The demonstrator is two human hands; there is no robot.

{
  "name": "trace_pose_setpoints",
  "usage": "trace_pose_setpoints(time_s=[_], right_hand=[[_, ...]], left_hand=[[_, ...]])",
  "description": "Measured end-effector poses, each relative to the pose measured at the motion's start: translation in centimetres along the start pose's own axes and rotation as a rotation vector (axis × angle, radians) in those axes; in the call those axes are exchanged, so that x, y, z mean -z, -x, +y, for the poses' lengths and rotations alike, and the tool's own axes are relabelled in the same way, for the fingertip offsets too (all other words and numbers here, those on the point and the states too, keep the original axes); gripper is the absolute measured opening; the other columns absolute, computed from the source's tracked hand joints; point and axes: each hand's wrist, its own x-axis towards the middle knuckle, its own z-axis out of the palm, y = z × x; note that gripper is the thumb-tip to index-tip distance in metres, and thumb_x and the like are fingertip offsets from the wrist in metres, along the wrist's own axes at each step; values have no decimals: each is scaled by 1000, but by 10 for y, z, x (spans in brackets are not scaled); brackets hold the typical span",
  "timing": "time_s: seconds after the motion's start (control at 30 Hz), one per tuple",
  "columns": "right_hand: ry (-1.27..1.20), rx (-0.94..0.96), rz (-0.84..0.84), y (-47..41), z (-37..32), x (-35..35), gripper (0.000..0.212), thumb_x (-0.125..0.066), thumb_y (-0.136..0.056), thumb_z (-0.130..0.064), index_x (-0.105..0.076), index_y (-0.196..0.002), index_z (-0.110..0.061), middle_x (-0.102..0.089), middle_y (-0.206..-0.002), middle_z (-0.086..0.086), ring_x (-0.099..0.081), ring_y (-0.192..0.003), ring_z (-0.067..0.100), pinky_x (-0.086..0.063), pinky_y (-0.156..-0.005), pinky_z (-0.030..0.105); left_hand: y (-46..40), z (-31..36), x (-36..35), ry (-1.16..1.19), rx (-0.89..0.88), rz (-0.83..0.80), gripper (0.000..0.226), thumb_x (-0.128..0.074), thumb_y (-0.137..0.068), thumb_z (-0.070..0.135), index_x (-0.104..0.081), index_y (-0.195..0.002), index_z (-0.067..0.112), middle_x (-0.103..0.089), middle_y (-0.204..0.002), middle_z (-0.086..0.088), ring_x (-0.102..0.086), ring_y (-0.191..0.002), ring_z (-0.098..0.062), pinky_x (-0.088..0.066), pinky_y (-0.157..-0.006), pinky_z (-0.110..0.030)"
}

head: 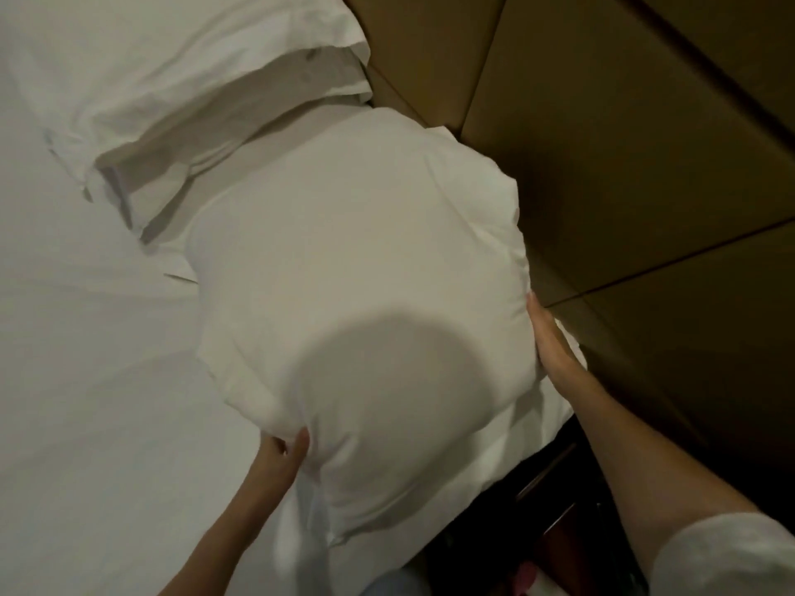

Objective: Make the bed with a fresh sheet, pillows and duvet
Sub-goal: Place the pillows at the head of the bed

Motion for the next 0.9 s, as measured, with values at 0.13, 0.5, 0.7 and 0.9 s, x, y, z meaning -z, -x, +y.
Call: trace_pose_setpoints(time_s=[0.13, 0.5, 0.7, 0.9], right_hand=[[154, 23, -26, 16, -34, 6, 97, -28, -74, -89, -41, -144, -23, -43, -147, 4, -40, -134, 27, -30, -111, 41], [833, -29, 227, 50, -13, 66, 47, -44, -97, -36, -44, -134, -7, -46, -136, 19, -46, -121, 40, -42, -99, 47], [495, 288, 161, 3, -103, -13, 51, -50, -94, -36, -40, -137, -10, -39, -141, 14, -37, -129, 35, -34, -105, 42], [420, 275, 81, -72, -185, -65, 77, -46, -83, -69, -36, -141, -19, -46, -139, 5, -46, -124, 31, -36, -105, 47]], left_hand=[[-2, 0, 1, -108, 72, -70, 108, -37, -63, 90, -37, -144, 19, -42, -146, -2, -42, -131, -15, -36, -104, -29], [14, -3, -48, -45, 354, -252, 77, -74, -58, 41, -47, -126, 18, -57, -116, -1, -56, -94, -15, -45, -71, -25], [-77, 46, 9, 334, 214, 325, 17, -45, -65, 5, -54, -78, -3, -47, -69, -17, -43, -63, -24, -32, -51, -27], [-144, 74, 49, 517, 180, 310, 38, -50, -95, 42, -56, -120, 13, -65, -106, -1, -58, -88, -17, -43, -85, -29]])
